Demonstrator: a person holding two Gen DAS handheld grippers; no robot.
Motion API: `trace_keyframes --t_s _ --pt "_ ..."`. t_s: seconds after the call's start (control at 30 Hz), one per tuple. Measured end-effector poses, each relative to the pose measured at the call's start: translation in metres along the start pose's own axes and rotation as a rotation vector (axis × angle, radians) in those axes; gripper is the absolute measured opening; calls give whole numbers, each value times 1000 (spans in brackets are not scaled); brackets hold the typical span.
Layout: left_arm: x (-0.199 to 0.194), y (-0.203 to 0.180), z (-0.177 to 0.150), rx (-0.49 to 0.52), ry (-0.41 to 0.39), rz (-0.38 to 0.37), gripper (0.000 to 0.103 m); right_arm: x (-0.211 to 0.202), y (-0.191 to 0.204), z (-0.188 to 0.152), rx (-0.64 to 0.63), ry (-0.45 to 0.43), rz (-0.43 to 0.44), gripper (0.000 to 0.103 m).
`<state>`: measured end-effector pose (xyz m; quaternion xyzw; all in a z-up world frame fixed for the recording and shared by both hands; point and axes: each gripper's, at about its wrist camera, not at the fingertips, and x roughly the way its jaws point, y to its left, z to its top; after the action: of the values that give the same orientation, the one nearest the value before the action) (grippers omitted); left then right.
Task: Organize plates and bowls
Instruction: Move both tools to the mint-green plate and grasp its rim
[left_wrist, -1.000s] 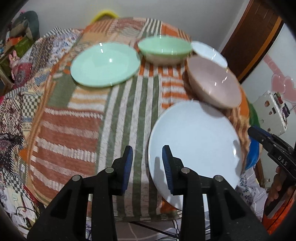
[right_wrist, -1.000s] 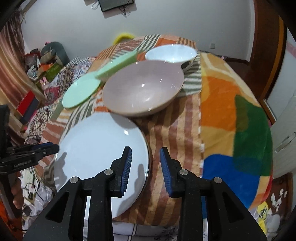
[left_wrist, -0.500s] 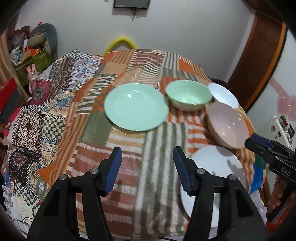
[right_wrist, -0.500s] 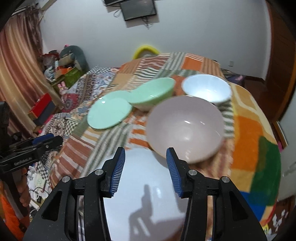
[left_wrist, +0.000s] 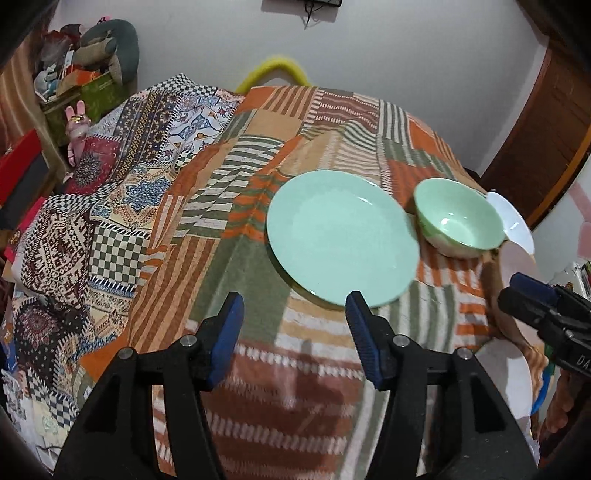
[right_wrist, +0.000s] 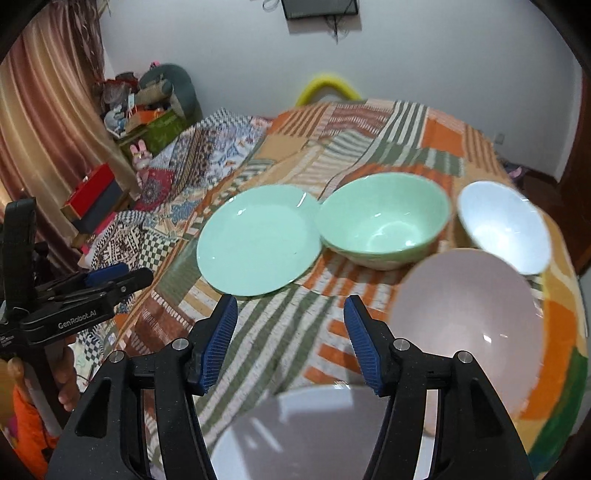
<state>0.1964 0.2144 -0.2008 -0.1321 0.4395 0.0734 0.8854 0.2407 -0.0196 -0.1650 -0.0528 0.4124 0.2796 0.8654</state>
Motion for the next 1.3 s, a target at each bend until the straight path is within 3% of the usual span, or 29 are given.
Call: trace_keyframes --t_s 0.17,0.37,0.5,0.6,0.83,0.97,1.3 --pt "33 8 19 -1 15 4 57 34 2 13 -30 53 -55 56" --pt "71 12 34 6 56 -7 56 58 -2 21 10 118 -21 56" --pt "88 13 41 23 73 1 43 71 -4 22 22 148 -6 55" --pt "97 15 45 24 82 3 33 78 -3 22 18 168 -7 49" --pt "119 17 52 18 115 1 22 99 -6 22 40 236 -3 39" --pt "120 19 52 15 109 -11 21 109 -10 26 62 256 3 31" --pt "104 24 35 16 131 -30 21 110 -4 23 12 276 -2 30"
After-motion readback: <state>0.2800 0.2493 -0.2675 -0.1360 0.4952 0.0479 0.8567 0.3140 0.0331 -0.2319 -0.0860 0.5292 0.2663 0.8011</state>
